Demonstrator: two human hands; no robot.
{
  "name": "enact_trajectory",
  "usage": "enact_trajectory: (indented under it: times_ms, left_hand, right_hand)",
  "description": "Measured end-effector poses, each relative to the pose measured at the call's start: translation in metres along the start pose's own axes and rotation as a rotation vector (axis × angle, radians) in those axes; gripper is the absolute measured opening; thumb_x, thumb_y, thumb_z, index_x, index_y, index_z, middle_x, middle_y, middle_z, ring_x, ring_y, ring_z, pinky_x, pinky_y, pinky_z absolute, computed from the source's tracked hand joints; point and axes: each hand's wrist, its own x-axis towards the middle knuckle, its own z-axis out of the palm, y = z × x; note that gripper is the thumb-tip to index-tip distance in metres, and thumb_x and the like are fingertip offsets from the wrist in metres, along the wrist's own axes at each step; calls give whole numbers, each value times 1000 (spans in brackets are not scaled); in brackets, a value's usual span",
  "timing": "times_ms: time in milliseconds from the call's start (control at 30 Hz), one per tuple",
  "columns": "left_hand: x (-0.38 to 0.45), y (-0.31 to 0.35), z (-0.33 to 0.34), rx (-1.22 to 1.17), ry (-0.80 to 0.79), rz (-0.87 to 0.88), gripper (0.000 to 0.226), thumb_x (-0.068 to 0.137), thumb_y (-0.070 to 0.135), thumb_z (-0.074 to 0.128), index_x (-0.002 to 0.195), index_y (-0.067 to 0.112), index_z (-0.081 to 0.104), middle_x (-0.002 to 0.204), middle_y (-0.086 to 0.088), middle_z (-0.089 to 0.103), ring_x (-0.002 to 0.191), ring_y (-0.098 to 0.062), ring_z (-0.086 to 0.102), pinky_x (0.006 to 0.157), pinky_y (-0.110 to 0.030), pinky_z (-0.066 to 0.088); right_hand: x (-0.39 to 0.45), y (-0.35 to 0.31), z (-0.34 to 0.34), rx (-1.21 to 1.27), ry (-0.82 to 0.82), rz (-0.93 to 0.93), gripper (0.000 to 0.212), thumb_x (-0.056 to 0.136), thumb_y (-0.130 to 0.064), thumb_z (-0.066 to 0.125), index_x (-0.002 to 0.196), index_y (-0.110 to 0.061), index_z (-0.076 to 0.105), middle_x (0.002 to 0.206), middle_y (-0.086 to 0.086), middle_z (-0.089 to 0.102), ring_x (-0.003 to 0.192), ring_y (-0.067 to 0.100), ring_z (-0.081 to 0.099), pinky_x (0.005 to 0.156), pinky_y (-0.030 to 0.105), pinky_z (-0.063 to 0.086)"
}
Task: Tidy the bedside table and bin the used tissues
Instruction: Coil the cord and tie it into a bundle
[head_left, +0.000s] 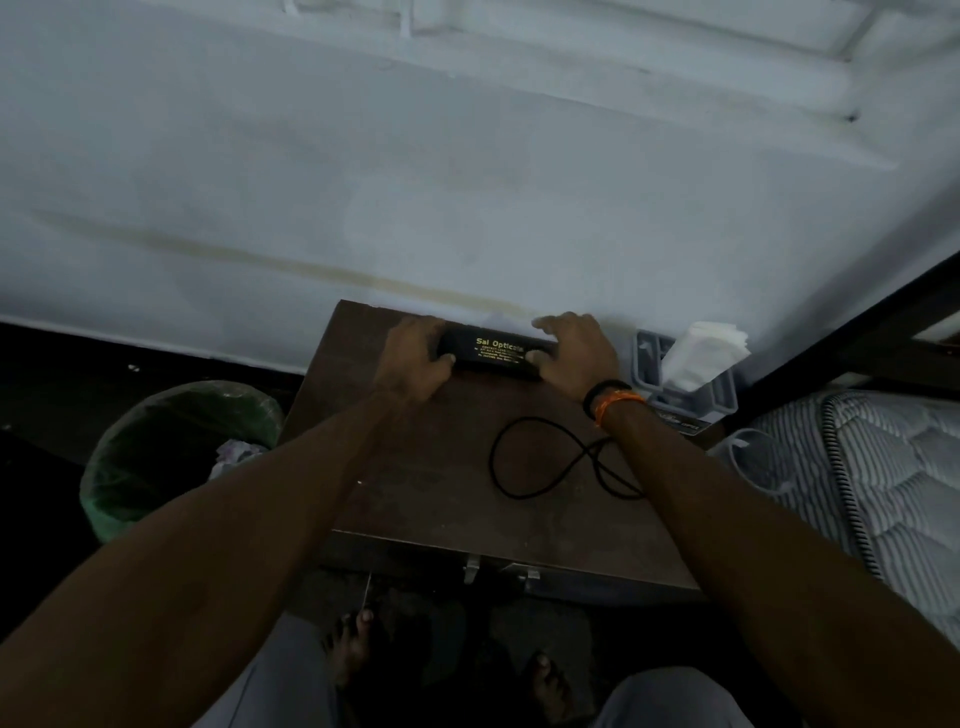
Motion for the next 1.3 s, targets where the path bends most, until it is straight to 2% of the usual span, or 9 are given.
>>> enact_trajectory:
  times_ms: [133, 300, 367, 500, 700, 933, 1100, 1200, 1300]
  left_hand:
    - [-19, 17, 1, -46, 25, 81, 28, 79, 14, 70, 106, 10, 63, 102, -6, 60, 95, -19, 55, 80, -32, 48]
    - [-39, 45, 15, -76, -81, 171, 21, 74, 13, 69, 94, 14, 66, 85, -1, 63, 78, -19, 60, 73, -41, 54]
    - [-45, 55, 20, -89, -119, 183, 22, 72, 18, 69, 94, 14, 67, 83, 2, 63, 76, -18, 61, 76, -42, 54]
    - [-57, 68, 23, -90, -204, 199, 44, 68, 43, 66, 103, 16, 67, 93, -1, 67, 86, -20, 64, 83, -43, 52]
    - [-57, 90, 20, -10, -352, 371, 66, 77, 53, 67, 132, 18, 57, 134, -3, 59, 125, -20, 52, 105, -38, 39]
    - [-48, 126, -27, -214, -298, 251, 16, 96, 17, 57, 81, 15, 62, 71, 9, 61, 66, 0, 57, 60, -15, 39]
    - [-49, 101, -61, -473, -259, 85, 15, 94, 8, 58, 83, 2, 66, 69, -12, 66, 61, -5, 57, 62, -13, 44]
    - [-53, 81, -70, -555, -300, 12, 10, 90, 2, 62, 81, 2, 68, 67, 1, 70, 63, -7, 62, 68, -21, 49]
    - [-55, 83, -74, -608, -377, -5, 25, 91, 19, 66, 89, -6, 68, 79, -13, 72, 70, -17, 65, 69, -27, 52]
  right_hand:
    - [-20, 19, -44, -45, -142, 57, 18, 80, -18, 58, 79, -14, 76, 90, 5, 75, 87, 27, 68, 76, 37, 57]
    - [-62, 24, -77, -176, -706, 145, 47, 78, -55, 73, 90, -9, 76, 83, 11, 76, 72, 22, 72, 70, 32, 61]
    - [-79, 24, -67, -289, -762, 125, 58, 71, -62, 75, 95, -10, 76, 84, 6, 76, 77, 22, 73, 73, 32, 61]
    - [-109, 36, -30, -324, -551, 57, 28, 80, -37, 73, 95, -14, 76, 100, 7, 70, 100, 31, 64, 86, 39, 55]
    - [-109, 14, -46, -82, -263, 3, 17, 84, -29, 64, 87, -19, 78, 91, 8, 75, 86, 30, 69, 73, 37, 57]
    - [-87, -20, -96, 116, -57, -51, 11, 81, -27, 74, 89, -20, 78, 89, 1, 77, 84, 15, 69, 77, 28, 54]
    - [-77, -11, -95, 165, 41, 12, 13, 85, -28, 72, 85, -15, 77, 85, 2, 76, 83, 18, 69, 78, 34, 55]
    - [-74, -14, -89, 193, 84, 5, 16, 89, -30, 67, 84, -17, 75, 82, 0, 75, 81, 18, 68, 75, 36, 55]
    - [-70, -32, -83, 187, 93, -98, 16, 91, -31, 65, 90, -20, 76, 88, -3, 76, 86, 17, 69, 75, 34, 53]
